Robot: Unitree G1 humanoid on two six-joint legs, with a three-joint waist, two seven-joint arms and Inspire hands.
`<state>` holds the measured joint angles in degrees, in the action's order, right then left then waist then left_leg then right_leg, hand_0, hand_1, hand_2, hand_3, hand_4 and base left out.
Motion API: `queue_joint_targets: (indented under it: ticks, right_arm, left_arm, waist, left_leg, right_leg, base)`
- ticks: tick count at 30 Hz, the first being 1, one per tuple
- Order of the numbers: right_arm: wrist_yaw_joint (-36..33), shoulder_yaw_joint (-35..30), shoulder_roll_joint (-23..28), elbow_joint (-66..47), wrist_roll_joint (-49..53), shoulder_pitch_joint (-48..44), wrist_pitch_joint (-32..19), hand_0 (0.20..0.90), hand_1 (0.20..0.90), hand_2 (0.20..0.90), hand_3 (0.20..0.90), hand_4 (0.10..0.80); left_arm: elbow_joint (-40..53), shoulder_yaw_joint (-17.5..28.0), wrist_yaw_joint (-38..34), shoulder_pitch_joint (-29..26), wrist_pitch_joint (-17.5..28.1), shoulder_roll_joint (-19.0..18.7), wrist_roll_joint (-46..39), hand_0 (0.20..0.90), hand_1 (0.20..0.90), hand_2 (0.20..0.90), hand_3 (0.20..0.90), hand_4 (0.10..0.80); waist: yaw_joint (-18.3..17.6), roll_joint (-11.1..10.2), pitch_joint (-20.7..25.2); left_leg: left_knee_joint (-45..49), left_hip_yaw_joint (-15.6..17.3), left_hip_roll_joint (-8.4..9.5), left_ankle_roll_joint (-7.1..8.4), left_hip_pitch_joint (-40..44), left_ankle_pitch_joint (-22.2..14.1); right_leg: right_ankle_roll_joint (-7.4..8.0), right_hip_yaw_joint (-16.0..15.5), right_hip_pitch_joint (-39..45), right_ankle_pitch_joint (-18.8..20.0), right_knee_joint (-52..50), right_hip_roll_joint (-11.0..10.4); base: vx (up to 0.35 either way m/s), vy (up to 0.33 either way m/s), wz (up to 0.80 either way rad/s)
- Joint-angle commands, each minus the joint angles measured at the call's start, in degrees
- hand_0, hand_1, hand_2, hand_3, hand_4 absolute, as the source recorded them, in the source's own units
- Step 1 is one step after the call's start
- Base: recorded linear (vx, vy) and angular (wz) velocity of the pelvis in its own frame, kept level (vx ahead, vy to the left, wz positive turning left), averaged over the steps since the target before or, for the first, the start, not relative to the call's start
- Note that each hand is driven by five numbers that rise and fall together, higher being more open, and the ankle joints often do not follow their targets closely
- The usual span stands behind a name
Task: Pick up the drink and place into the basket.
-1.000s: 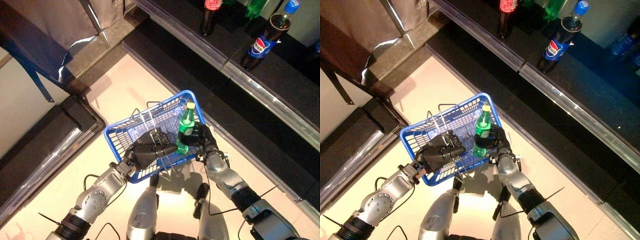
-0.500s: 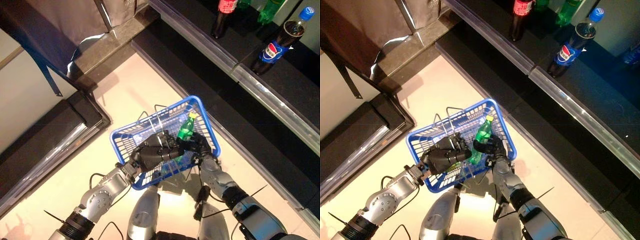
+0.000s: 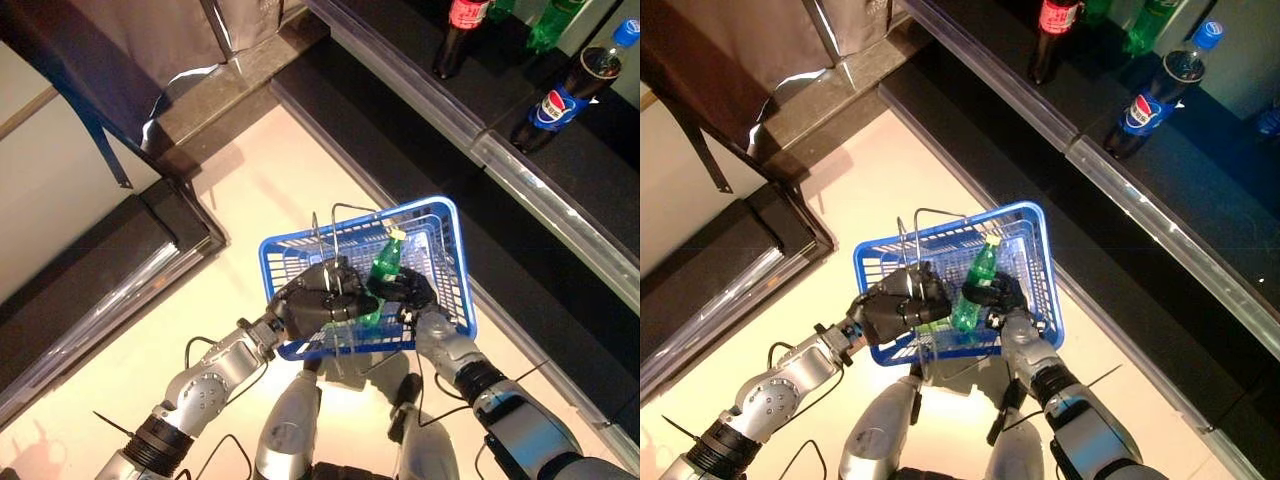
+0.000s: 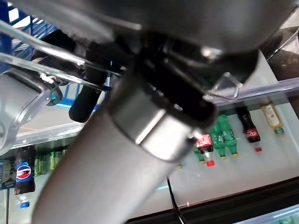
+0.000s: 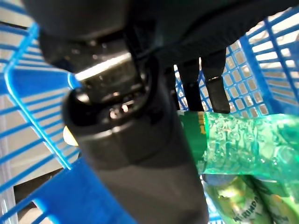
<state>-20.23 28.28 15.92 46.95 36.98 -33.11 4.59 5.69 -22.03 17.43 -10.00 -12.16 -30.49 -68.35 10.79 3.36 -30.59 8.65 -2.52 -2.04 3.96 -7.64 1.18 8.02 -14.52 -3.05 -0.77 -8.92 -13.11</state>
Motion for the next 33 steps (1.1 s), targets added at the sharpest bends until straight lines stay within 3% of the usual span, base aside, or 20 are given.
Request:
queue_joint_targets:
  ticks: [1,10,22,23,24,25,33]
  right_arm:
    - [3.07,0.48,-2.70,-0.07,6.37,-3.33,-2.78,0.300,0.300,0.300,0.200,0.100]
    - [8.54,-6.73,-4.30,8.28,24.82,-3.98,-1.87,0.300,0.300,0.300,0.200,0.100]
    - [7.01,-8.90,-4.09,11.04,28.20,-4.73,-0.29,0.300,0.300,0.300,0.200,0.100]
    - [6.92,-8.90,-4.00,11.10,28.29,-4.63,-0.35,0.333,0.333,0.333,0.238,0.138]
    - [6.52,-9.06,-3.78,11.32,28.04,-4.44,-0.58,0.820,0.820,0.820,0.807,0.707]
    - [6.24,-9.21,-3.63,11.23,27.88,-4.42,-0.84,0.900,0.900,0.900,0.900,0.800]
    - [2.90,-8.74,-3.07,2.02,28.27,-1.87,-4.82,0.900,0.900,0.900,0.900,0.800]
  left_arm:
    - [20.76,1.78,12.36,-9.49,7.43,4.72,-3.10,0.300,0.300,0.300,0.200,0.100]
    - [22.12,2.12,11.85,-10.39,5.22,4.03,-3.88,0.300,0.300,0.300,0.200,0.100]
    - [23.09,2.67,12.02,-8.81,4.25,3.89,-6.16,0.300,0.300,0.300,0.200,0.100]
    - [23.14,2.66,12.08,-8.76,4.35,3.81,-6.22,0.300,0.300,0.300,0.200,0.100]
    - [23.39,2.70,12.00,-8.63,4.68,3.62,-6.27,0.300,0.300,0.300,0.200,0.100]
    - [23.59,2.77,11.87,-8.49,4.73,3.61,-6.27,0.300,0.300,0.300,0.200,0.100]
    - [24.41,3.80,12.13,-6.54,5.37,3.38,-5.88,0.300,0.300,0.300,0.200,0.100]
  waist:
    - [0.69,0.08,7.48]
    - [1.12,0.75,7.22]
    - [1.34,1.14,7.36]
    - [1.37,1.14,7.34]
    - [1.44,1.15,7.38]
    - [1.47,1.15,7.34]
    - [1.08,0.76,6.60]
  left_leg:
    - [4.96,-0.70,0.22,-1.91,-3.83,-0.99]
    - [5.46,-0.90,0.23,-2.05,-3.80,-1.21]
    - [6.19,-0.15,0.28,-2.30,-3.47,-1.67]
    - [6.23,-0.10,0.23,-2.30,-3.46,-1.67]
    - [6.30,-0.01,0.16,-2.29,-3.40,-1.69]
    - [6.39,-0.01,0.15,-2.28,-3.43,-1.71]
    - [6.73,0.21,-0.20,-2.18,-3.77,-1.63]
  right_leg:
    - [-3.41,0.60,-1.45,0.17,-3.78,-1.16]
    - [-3.45,0.22,-1.40,-0.02,-4.54,-1.42]
    - [-3.09,0.09,-1.27,0.19,-5.10,-2.25]
    - [-3.07,0.03,-1.25,0.22,-5.11,-2.31]
    - [-3.02,-0.09,-1.12,0.24,-5.13,-2.38]
    - [-2.99,-0.10,-1.12,0.24,-5.20,-2.40]
    - [-2.80,0.01,-1.64,0.15,-5.86,-2.36]
  base:
    - [0.000,0.000,0.00]
    - [0.024,-0.008,0.05]
    - [0.003,0.001,0.00]
    - [0.037,-0.002,0.00]
    - [0.034,-0.003,0.00]
    - [0.039,-0.004,0.00]
    - [0.000,0.000,0.00]
